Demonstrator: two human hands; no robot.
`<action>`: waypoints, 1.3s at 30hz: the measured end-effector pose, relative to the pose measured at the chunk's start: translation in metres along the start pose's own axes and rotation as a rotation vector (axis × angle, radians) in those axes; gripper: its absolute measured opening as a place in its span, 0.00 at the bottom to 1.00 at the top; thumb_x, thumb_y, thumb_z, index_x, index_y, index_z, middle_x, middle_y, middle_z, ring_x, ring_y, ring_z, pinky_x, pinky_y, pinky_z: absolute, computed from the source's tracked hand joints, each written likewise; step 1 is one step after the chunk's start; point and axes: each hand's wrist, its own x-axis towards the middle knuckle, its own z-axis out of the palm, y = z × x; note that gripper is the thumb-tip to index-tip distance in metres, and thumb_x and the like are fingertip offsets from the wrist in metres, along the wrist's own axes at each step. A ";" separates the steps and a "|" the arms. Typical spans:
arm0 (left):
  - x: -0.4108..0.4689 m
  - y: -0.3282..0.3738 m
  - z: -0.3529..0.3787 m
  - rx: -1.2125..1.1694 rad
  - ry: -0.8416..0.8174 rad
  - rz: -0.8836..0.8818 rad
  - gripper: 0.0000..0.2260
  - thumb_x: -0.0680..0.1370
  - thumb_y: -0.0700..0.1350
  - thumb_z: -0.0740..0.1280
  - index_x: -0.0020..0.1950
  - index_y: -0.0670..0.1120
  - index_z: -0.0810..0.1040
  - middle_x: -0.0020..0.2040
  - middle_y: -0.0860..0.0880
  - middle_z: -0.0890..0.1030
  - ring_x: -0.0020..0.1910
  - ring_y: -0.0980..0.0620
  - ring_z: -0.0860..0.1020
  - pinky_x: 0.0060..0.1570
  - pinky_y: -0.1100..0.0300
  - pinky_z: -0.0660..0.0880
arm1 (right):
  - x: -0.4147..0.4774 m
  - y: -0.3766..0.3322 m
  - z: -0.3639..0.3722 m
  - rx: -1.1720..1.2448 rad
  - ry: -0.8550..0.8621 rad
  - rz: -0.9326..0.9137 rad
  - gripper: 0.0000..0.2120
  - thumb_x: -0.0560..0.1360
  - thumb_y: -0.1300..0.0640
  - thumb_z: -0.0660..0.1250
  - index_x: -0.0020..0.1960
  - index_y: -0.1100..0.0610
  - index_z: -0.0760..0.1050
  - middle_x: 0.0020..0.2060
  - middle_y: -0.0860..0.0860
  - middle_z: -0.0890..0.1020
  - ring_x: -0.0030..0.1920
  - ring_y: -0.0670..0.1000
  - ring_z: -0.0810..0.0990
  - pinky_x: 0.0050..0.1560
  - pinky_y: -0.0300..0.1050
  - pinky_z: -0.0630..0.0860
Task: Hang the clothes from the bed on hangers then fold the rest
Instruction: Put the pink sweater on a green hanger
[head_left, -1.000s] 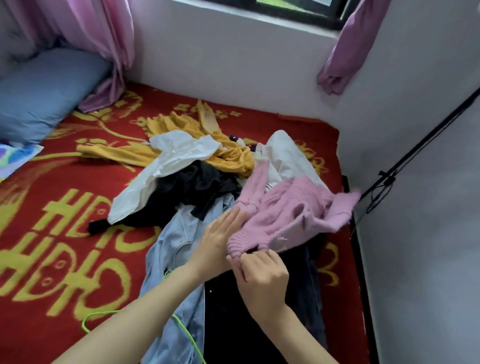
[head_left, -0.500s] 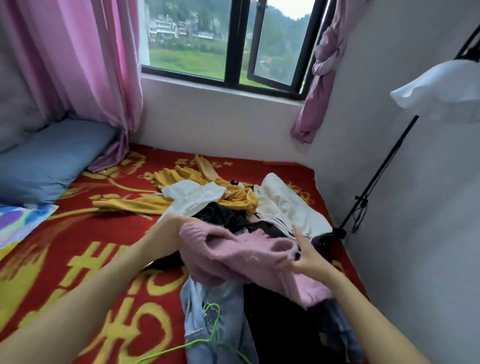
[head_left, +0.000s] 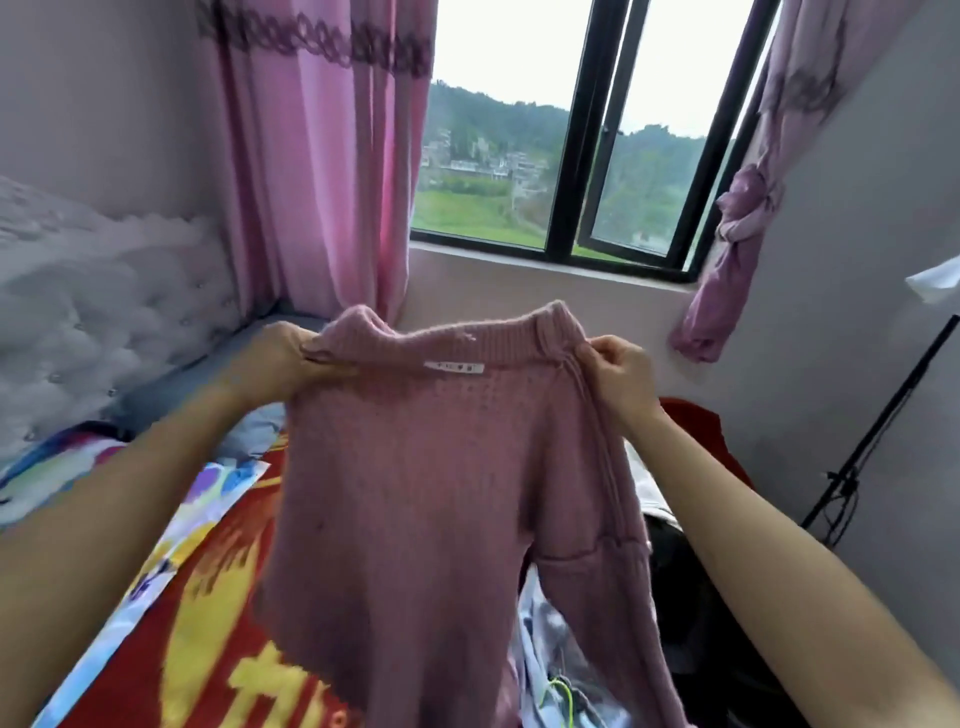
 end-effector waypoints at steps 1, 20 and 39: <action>0.006 0.000 -0.020 0.011 0.045 0.015 0.07 0.67 0.43 0.77 0.32 0.55 0.84 0.21 0.65 0.73 0.25 0.73 0.64 0.28 0.73 0.66 | 0.009 -0.016 0.009 -0.002 0.021 -0.049 0.07 0.76 0.61 0.66 0.47 0.65 0.80 0.37 0.52 0.79 0.36 0.43 0.74 0.37 0.33 0.70; -0.212 -0.172 0.103 0.525 -0.408 -0.683 0.21 0.70 0.67 0.66 0.56 0.55 0.78 0.55 0.48 0.82 0.56 0.45 0.79 0.46 0.58 0.72 | -0.171 0.182 0.151 -0.141 -0.309 0.556 0.05 0.75 0.63 0.67 0.42 0.65 0.79 0.39 0.59 0.82 0.42 0.51 0.76 0.42 0.43 0.69; -0.272 -0.152 0.219 0.447 -0.261 -0.681 0.29 0.75 0.37 0.64 0.73 0.57 0.64 0.57 0.44 0.80 0.49 0.39 0.79 0.43 0.51 0.73 | -0.224 0.287 0.124 -0.557 -0.635 0.730 0.17 0.76 0.58 0.61 0.64 0.58 0.72 0.60 0.60 0.77 0.62 0.59 0.73 0.61 0.48 0.69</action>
